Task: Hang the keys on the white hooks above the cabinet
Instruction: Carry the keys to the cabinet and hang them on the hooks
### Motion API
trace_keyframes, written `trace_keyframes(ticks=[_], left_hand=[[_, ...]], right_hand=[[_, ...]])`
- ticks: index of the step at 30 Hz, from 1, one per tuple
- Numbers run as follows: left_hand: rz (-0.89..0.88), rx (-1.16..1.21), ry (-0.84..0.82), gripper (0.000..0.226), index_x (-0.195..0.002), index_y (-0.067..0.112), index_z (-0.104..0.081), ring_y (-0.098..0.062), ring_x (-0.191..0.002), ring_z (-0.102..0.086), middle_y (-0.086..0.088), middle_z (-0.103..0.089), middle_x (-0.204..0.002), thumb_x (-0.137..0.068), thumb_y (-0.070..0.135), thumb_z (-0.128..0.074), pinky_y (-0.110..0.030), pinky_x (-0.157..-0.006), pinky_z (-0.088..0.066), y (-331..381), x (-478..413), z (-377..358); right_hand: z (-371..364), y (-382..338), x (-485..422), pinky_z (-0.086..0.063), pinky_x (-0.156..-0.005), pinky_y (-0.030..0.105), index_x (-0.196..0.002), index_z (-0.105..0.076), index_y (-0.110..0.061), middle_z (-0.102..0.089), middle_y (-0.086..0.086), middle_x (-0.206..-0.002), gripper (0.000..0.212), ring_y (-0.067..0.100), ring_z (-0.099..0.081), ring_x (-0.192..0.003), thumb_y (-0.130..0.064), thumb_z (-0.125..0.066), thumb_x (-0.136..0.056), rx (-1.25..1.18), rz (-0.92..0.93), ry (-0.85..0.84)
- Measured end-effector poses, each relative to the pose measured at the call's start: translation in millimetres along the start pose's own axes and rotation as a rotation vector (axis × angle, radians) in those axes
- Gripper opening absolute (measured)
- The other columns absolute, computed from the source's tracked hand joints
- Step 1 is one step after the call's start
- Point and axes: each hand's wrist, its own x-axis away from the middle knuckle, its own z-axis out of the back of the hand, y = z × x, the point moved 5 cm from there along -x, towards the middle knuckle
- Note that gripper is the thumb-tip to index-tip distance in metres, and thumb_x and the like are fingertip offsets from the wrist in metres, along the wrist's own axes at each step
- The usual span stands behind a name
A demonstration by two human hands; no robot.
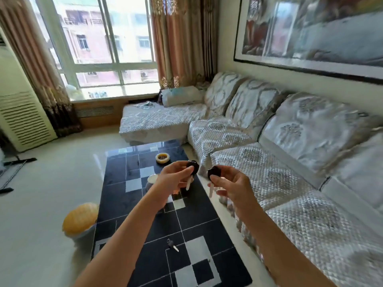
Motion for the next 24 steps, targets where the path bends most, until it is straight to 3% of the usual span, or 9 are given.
trace_keyframes(ticks=[3, 6, 9, 13, 16, 19, 24], left_hand=[[-0.02, -0.047, -0.123, 0.016, -0.104, 0.012, -0.066, -0.009, -0.067, -0.065, -0.004, -0.07, -0.082, -0.089, 0.01, -0.062, -0.019, -0.062, -0.054, 12.2, 11.3, -16.4], [-0.025, -0.052, -0.248, 0.019, -0.107, 0.006, -0.064, -0.009, -0.059, -0.063, 0.001, -0.069, -0.069, -0.089, 0.006, -0.061, -0.02, -0.055, -0.053, 16.5, 24.3, -39.7], [-0.062, -0.082, -0.381, 0.021, -0.11, 0.006, -0.063, -0.012, -0.064, -0.061, -0.001, -0.067, -0.075, -0.089, 0.006, -0.061, -0.022, -0.058, -0.051, 17.0, 41.7, -73.4], [-0.037, -0.065, -0.535, 0.016, -0.102, 0.009, -0.064, -0.009, -0.058, -0.063, -0.004, -0.064, -0.077, -0.089, 0.001, -0.059, -0.019, -0.054, -0.053, 14.9, 76.5, -133.4], [-0.052, -0.07, -0.697, 0.017, -0.1, 0.013, -0.065, -0.012, -0.063, -0.065, -0.007, -0.066, -0.083, -0.089, 0.001, -0.059, -0.022, -0.059, -0.055, 14.6, 115.7, -186.4], [-0.079, -0.068, -0.821, 0.021, -0.11, 0.007, -0.063, -0.012, -0.064, -0.064, -0.008, -0.065, -0.085, -0.09, 0.001, -0.057, -0.022, -0.061, -0.054, 15.4, 162.8, -240.2], [-0.082, -0.075, -1.022, 0.023, -0.113, 0.011, -0.064, -0.007, -0.064, -0.065, -0.004, -0.064, -0.083, -0.091, 0.007, -0.058, -0.019, -0.06, -0.052, 4.3, 261.8, -332.1]], right_hand=[[6.3, -16.0, 30.9, -0.05, -0.058, 0.024, -0.105, -0.068, -0.016, -0.076, -0.007, -0.086, 0.027, 0.009, -0.071, -0.07, -0.003, -0.07, -0.081, -0.017, 0.049, 0.112], [19.1, -23.2, 66.6, -0.046, -0.057, 0.026, -0.104, -0.068, -0.019, -0.075, -0.006, -0.088, 0.028, 0.015, -0.069, -0.069, -0.003, -0.07, -0.081, -0.046, 0.076, 0.226], [42.4, -28.5, 109.4, -0.048, -0.051, 0.019, -0.104, -0.069, -0.022, -0.074, -0.007, -0.096, 0.031, 0.015, -0.07, -0.073, -0.002, -0.07, -0.08, -0.034, 0.105, 0.375], [87.3, -38.3, 180.4, -0.049, -0.055, 0.022, -0.102, -0.069, -0.025, -0.073, -0.006, -0.104, 0.032, 0.016, -0.071, -0.082, -0.004, -0.072, -0.079, 0.014, 0.133, 0.583], [122.9, -48.1, 241.7, -0.048, -0.053, 0.019, -0.104, -0.069, -0.024, -0.072, -0.005, -0.105, 0.031, 0.009, -0.071, -0.075, -0.004, -0.071, -0.08, 0.031, 0.152, 0.738], [154.3, -58.5, 308.4, -0.048, -0.054, 0.018, -0.101, -0.069, -0.025, -0.073, -0.005, -0.102, 0.027, 0.014, -0.072, -0.078, -0.008, -0.072, -0.08, 0.04, 0.173, 0.865], [203.4, -68.8, 436.9, -0.049, -0.058, 0.023, -0.102, -0.07, -0.024, -0.074, -0.004, -0.099, 0.026, 0.016, -0.072, -0.08, -0.01, -0.072, -0.08, 0.042, 0.197, 1.06]])
